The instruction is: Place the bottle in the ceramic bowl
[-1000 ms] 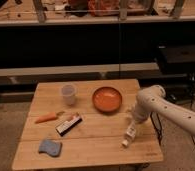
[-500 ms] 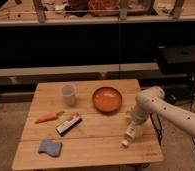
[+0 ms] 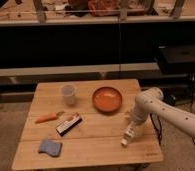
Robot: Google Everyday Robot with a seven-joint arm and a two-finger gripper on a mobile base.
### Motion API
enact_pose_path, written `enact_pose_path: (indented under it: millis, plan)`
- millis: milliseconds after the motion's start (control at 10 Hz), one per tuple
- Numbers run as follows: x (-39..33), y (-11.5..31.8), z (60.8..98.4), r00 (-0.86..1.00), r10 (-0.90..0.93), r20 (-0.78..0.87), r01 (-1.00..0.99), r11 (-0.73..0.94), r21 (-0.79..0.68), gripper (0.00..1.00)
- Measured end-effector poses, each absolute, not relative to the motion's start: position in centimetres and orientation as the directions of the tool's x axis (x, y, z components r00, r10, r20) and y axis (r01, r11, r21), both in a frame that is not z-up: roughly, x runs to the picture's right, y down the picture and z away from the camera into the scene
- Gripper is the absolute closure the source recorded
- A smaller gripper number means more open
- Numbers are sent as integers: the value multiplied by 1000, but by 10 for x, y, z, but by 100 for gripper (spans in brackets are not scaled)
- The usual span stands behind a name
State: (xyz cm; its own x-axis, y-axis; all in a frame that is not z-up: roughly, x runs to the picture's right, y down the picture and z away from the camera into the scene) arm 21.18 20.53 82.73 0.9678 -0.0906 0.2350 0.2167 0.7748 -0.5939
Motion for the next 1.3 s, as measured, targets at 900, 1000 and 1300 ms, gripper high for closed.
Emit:
enact_pose_path:
  millis: [900,1000,1300]
  plan:
    - [207,204,837,970,-89,227,210,779,-591,20]
    - [207,205,838,970,-89,226,209,779,-591,20]
    - [205,203,842,970,-90,224,208,781,-589,20]
